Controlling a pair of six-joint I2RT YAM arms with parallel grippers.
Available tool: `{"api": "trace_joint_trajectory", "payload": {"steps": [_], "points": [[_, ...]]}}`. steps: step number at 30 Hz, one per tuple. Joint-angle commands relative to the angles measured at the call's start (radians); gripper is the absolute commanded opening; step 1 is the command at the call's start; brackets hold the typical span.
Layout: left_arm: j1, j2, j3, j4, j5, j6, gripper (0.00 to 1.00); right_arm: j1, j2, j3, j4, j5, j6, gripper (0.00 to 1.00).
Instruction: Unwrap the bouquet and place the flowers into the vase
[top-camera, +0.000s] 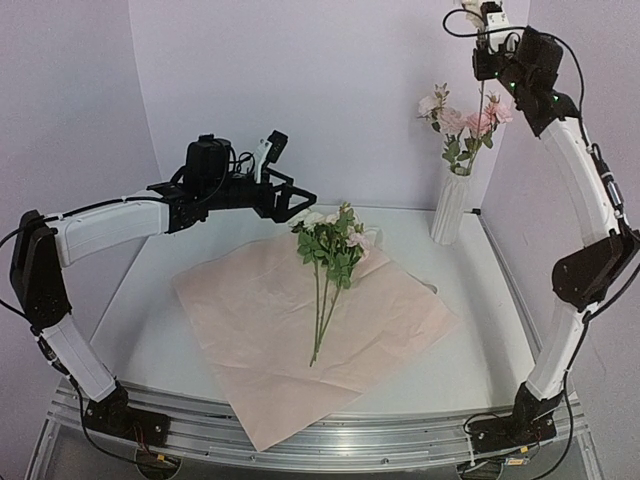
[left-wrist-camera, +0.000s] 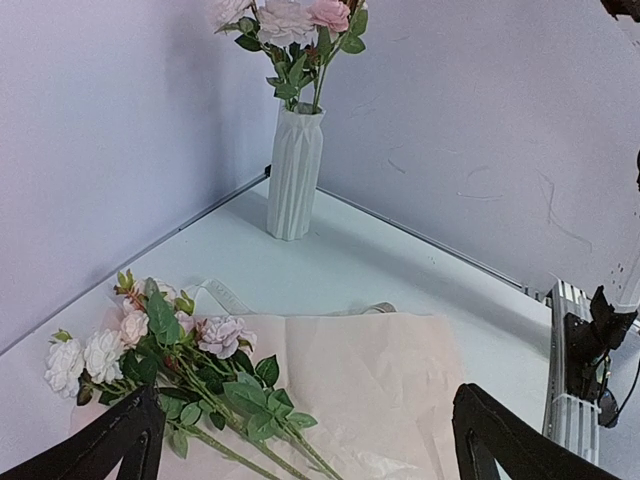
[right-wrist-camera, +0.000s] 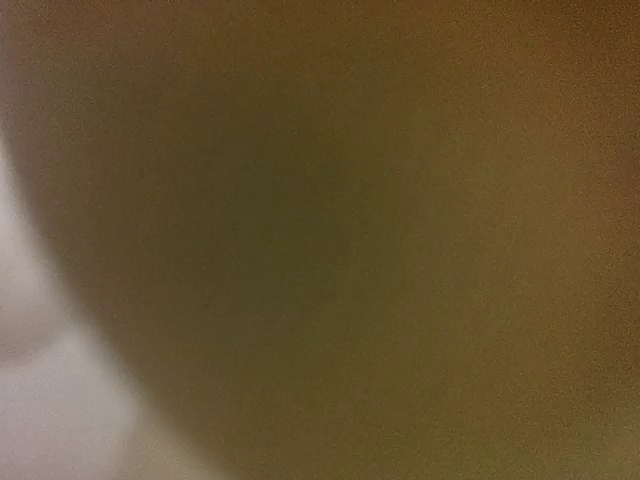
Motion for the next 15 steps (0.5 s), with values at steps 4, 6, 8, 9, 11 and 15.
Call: {"api": "trace_joint_trajectory", "payload": {"steps": [4,6,8,9,11,15], "points": [[0.005,-0.03,0.002,-0.008,-0.027,0.02,1.0,-0.068,0.025,-0.111,0.034,-0.022,0.113,0.0],[0.005,-0.03,0.0,-0.009,-0.027,0.02,1.0,-0.078,0.015,-0.175,0.08,-0.032,0.136,0.0],[0.006,-0.03,0.0,-0.008,-0.028,0.02,1.0,-0.087,0.006,-0.231,0.126,-0.054,0.152,0.0],[0.006,-0.029,0.0,-0.007,-0.027,0.02,1.0,-0.09,0.006,-0.251,0.152,-0.057,0.162,0.0],[0.006,-0.029,0.001,-0.01,-0.027,0.02,1.0,-0.094,0.017,-0.241,0.174,-0.051,0.175,0.0],[0.006,-0.031,-0.001,-0.013,-0.028,0.02,1.0,-0.094,0.045,-0.098,0.153,-0.063,0.178,0.0]]}}
